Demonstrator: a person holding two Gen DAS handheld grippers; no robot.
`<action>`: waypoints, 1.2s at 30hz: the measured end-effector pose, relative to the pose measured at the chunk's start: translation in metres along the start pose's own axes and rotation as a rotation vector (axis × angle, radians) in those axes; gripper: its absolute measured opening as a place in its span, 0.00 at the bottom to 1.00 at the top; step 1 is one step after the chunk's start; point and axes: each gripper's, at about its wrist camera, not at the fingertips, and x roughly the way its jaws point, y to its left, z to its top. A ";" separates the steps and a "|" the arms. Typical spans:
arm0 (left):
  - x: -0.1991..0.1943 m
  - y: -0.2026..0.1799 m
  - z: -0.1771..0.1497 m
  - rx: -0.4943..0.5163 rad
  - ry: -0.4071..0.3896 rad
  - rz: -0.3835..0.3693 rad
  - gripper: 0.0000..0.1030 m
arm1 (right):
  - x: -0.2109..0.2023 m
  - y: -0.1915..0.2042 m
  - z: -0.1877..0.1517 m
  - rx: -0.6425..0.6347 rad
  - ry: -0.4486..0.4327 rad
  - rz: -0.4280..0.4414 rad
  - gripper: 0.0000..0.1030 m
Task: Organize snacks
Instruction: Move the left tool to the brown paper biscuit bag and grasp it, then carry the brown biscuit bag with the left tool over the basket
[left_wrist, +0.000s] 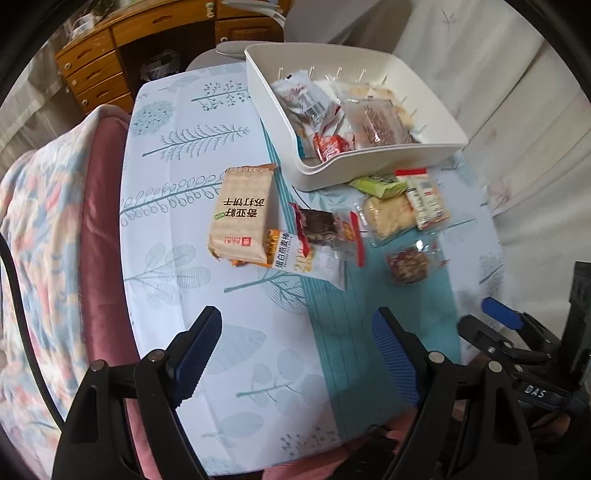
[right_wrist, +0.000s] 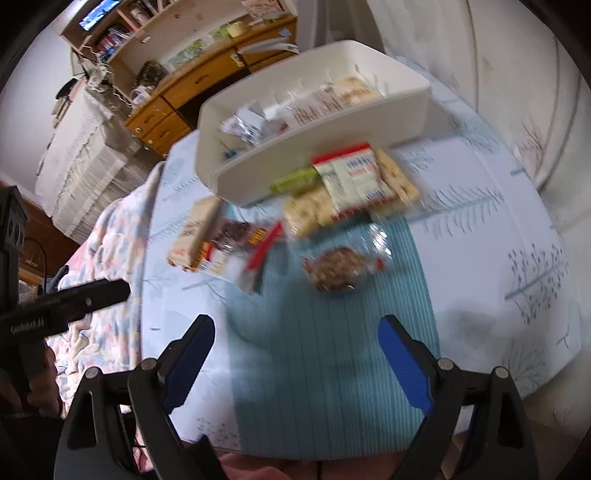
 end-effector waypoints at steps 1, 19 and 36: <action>0.005 0.001 0.003 0.010 0.004 0.010 0.80 | 0.002 -0.003 -0.002 0.002 0.003 -0.009 0.88; 0.093 0.043 0.073 -0.099 0.020 0.061 0.80 | 0.050 -0.013 0.008 -0.057 0.002 -0.060 0.88; 0.137 0.066 0.091 -0.222 0.111 0.058 0.60 | 0.095 0.000 0.041 -0.249 0.058 -0.167 0.82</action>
